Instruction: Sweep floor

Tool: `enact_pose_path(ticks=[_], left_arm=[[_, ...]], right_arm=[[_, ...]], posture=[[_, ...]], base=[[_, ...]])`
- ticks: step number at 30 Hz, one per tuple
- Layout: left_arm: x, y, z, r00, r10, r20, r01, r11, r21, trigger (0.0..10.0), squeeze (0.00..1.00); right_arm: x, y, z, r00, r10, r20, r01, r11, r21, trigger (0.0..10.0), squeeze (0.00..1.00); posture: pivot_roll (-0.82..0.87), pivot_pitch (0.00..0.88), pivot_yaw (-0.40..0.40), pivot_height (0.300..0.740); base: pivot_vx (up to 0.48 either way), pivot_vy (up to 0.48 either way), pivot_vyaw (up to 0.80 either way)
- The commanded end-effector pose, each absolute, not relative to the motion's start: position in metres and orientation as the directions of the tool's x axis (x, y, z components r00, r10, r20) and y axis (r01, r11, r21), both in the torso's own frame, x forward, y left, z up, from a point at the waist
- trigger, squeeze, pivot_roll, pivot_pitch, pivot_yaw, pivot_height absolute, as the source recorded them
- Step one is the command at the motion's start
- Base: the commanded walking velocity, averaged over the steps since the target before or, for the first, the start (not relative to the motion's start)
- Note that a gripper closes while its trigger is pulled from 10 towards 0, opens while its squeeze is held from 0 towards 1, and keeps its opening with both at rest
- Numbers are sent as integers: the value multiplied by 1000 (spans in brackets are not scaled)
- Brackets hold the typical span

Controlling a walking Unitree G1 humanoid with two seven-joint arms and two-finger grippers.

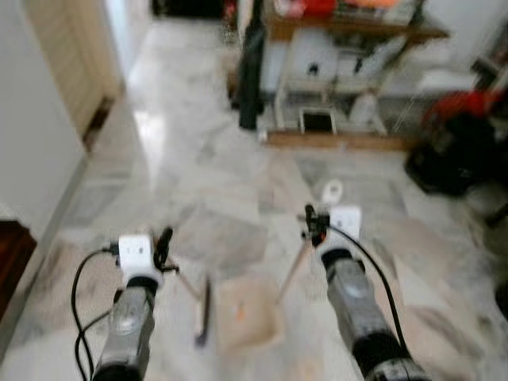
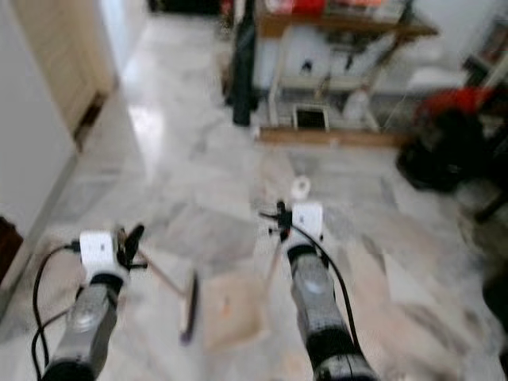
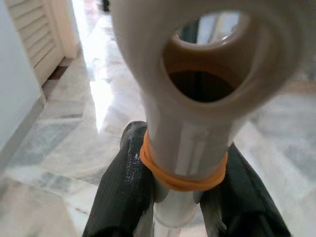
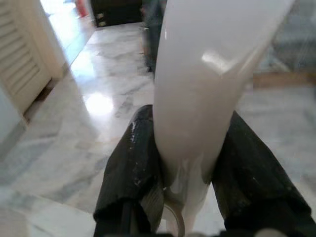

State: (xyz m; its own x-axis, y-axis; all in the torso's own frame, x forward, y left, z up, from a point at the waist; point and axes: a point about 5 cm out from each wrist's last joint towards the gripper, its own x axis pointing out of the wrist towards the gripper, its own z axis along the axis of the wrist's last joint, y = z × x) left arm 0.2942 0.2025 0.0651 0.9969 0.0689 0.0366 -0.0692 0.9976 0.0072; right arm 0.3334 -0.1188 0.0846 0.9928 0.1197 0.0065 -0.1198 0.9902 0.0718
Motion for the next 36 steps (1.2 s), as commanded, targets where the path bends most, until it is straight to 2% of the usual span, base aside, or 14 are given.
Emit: enact_pose_path(ticks=[1,36], left_arm=[[300,191,72,997,31,65,-32,999,9,10000,0],[299,190,70,998,23,60,-24,1000,4,10000,0]], right_arm=[[335,-130,89,996,86,29,-87,994,58,10000,0],[335,-132,88,997,69,27,-70,996,51,10000,0]], posture=[[9,88,-4,740],[7,72,-4,740]], base=[[0,0,-781],[0,0,-778]])
